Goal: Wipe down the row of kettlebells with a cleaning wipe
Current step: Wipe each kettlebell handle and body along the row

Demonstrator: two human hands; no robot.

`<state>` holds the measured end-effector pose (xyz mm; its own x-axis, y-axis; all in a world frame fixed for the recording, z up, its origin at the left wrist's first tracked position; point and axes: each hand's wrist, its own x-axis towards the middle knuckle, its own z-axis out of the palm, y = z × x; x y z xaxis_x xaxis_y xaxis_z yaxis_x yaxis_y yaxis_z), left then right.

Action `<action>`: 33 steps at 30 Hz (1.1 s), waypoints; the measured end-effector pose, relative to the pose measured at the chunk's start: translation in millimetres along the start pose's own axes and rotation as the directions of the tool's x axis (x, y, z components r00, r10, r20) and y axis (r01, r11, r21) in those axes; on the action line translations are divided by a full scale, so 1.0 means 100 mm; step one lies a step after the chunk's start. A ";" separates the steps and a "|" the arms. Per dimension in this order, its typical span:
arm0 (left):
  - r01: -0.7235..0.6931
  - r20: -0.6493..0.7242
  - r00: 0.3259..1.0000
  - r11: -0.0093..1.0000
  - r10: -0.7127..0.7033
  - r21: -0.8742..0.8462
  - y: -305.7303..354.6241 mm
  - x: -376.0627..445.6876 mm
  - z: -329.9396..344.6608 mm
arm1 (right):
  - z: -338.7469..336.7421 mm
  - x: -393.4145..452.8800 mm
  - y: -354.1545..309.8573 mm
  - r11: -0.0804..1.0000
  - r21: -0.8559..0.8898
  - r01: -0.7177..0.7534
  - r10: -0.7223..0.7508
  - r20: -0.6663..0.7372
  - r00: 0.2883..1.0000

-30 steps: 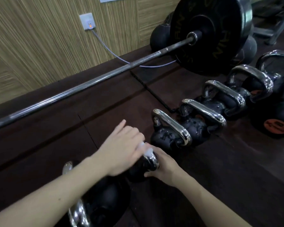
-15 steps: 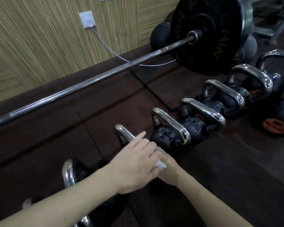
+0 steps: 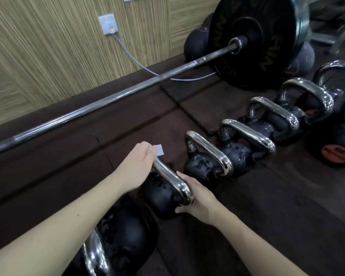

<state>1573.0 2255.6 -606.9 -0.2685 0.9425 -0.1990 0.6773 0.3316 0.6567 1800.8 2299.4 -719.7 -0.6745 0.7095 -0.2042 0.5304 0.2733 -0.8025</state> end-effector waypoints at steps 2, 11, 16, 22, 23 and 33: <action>-0.141 0.029 0.990 0.954 0.138 0.264 0.06 -0.11 0.01 | 0.01 0.00 0.02 1.000 0.010 0.015 -0.014 -0.013 1.000; -0.603 0.344 0.777 0.465 0.528 0.648 0.36 -0.58 0.36 | -0.01 -0.11 -0.02 0.989 0.133 0.062 -0.054 -0.060 0.997; -0.601 0.319 0.773 0.476 0.548 0.642 0.25 -0.46 0.19 | 0.00 -0.04 0.02 0.996 0.082 0.030 -0.028 -0.028 0.999; -0.434 0.154 0.896 0.744 0.417 0.509 0.12 -0.16 -0.08 | 0.00 -0.02 0.08 0.997 0.077 0.029 -0.028 -0.006 1.000; -0.410 0.130 0.907 0.772 0.400 0.485 0.12 -0.11 -0.10 | -0.02 -0.05 0.09 0.997 0.073 0.011 -0.010 -0.010 1.000; -0.052 -0.278 0.956 0.988 0.091 0.144 0.48 0.33 0.00 | -0.59 -0.28 0.61 0.998 0.069 0.009 0.030 -0.550 0.835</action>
<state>1596.6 2302.9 -582.3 -0.3858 0.9198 0.0719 0.7821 0.2847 0.5544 1882.1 2334.0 -729.7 -0.2646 0.9577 0.1135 0.4879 0.2344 -0.8408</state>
